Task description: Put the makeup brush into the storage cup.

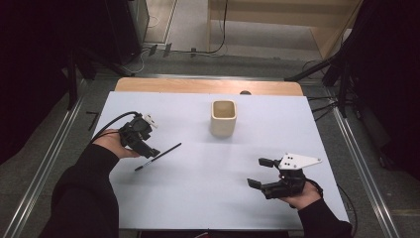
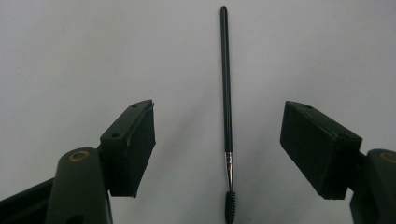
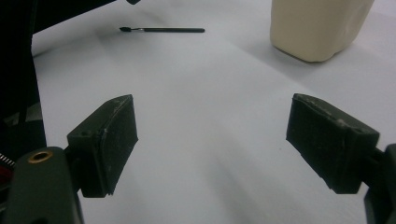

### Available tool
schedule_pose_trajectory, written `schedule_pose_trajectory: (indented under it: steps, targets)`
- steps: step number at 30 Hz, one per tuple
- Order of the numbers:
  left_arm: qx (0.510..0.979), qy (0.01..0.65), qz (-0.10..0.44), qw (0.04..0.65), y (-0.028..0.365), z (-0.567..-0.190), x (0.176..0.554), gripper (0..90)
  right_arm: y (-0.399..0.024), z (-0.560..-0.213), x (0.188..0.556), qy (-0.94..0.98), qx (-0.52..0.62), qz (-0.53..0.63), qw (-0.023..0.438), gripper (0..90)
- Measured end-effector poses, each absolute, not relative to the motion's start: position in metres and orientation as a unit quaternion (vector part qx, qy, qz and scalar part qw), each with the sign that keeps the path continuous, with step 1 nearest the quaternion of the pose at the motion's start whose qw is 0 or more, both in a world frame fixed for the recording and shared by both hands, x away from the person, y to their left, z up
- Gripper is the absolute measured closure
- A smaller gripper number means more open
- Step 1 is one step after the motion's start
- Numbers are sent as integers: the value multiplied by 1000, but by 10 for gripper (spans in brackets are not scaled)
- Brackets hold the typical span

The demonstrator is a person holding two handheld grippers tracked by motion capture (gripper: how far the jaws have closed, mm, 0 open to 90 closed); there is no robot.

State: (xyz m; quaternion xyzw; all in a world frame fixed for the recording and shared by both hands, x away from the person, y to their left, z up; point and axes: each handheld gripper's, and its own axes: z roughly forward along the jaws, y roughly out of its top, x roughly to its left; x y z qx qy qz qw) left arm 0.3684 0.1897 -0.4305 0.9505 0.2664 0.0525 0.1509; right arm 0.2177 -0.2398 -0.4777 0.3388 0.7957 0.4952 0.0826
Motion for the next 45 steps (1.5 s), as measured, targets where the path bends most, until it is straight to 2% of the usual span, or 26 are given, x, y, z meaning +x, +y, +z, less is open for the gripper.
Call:
schedule_pose_trajectory:
  steps: [12, 33, 36, 37, 38, 39, 45]
  targets:
    - [955, 261, 43, 131, 183, -449, 369, 268, -240, -478, 218, 798, 341, 489, 85, 174]
    - [964, 249, 49, 74, 175, -475, 365, 395, -241, -477, 218, 796, 348, 488, 86, 179]
    - [965, 247, 46, 70, 173, -475, 363, 437, -240, -478, 218, 796, 347, 488, 86, 179]
    - [965, 247, 44, 69, 172, -474, 362, 494, -240, -478, 218, 798, 346, 485, 85, 179]
    - [966, 246, 43, 68, 171, -474, 362, 494, -240, -478, 218, 798, 346, 485, 85, 179]
    - [966, 246, 42, 66, 170, -474, 361, 539, -240, -478, 218, 799, 346, 484, 85, 180]
    - [964, 256, 35, 57, 166, -473, 360, 620, -240, -478, 218, 799, 346, 484, 84, 183]
